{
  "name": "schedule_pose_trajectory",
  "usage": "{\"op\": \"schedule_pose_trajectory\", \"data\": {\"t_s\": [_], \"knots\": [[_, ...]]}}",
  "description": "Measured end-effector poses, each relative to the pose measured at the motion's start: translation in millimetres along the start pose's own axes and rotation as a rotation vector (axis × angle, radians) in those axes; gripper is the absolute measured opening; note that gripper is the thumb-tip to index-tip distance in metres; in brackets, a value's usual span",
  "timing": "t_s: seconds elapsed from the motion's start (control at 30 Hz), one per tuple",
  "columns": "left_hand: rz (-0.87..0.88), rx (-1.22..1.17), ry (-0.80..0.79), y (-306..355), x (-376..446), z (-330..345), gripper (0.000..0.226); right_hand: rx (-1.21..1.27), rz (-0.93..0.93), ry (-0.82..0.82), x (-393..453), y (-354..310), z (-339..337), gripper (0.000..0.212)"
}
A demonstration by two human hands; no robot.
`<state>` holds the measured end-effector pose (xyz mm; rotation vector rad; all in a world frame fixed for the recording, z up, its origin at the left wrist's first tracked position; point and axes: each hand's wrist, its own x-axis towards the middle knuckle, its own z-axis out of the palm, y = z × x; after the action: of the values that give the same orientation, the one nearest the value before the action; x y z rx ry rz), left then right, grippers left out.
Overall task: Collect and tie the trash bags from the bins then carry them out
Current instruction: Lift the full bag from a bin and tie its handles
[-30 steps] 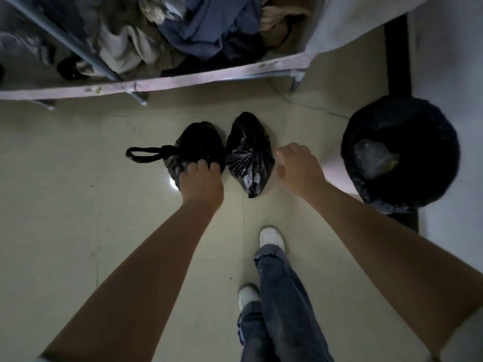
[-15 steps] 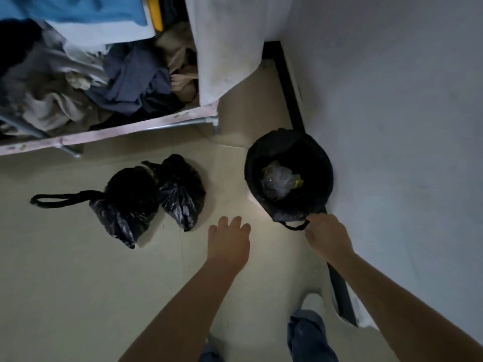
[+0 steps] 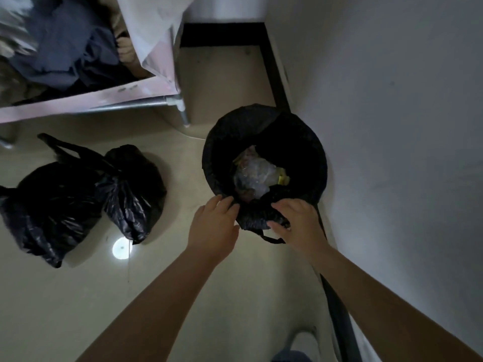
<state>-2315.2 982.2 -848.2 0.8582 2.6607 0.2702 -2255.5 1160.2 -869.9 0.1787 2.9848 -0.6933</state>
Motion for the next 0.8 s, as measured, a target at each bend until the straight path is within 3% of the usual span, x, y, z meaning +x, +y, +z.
{"op": "schedule_pose_trajectory", "data": {"t_s": [0.13,0.27,0.37,0.57,0.8], "knots": [[0.487,0.057,0.213,-23.4,25.9,19.9,0.043,0.092,-0.155,0.126,9.3,13.2,19.7,0.034],[0.627,0.098,0.214,-45.9,46.4,24.8,0.036,0.152,-0.281,0.184,19.6,24.6,25.7,0.020],[0.639,0.110,0.177,-55.5,53.2,29.4,0.038,0.152,-0.288,0.207,27.6,30.7,33.6,0.013],[0.464,-0.176,0.276,-55.1,58.9,27.2,0.018,0.205,-0.178,0.279,51.7,23.5,27.2,0.013],[0.274,-0.217,0.236,-48.5,79.5,20.0,0.026,0.107,-0.067,0.443,60.9,28.8,14.3,0.016]]}}
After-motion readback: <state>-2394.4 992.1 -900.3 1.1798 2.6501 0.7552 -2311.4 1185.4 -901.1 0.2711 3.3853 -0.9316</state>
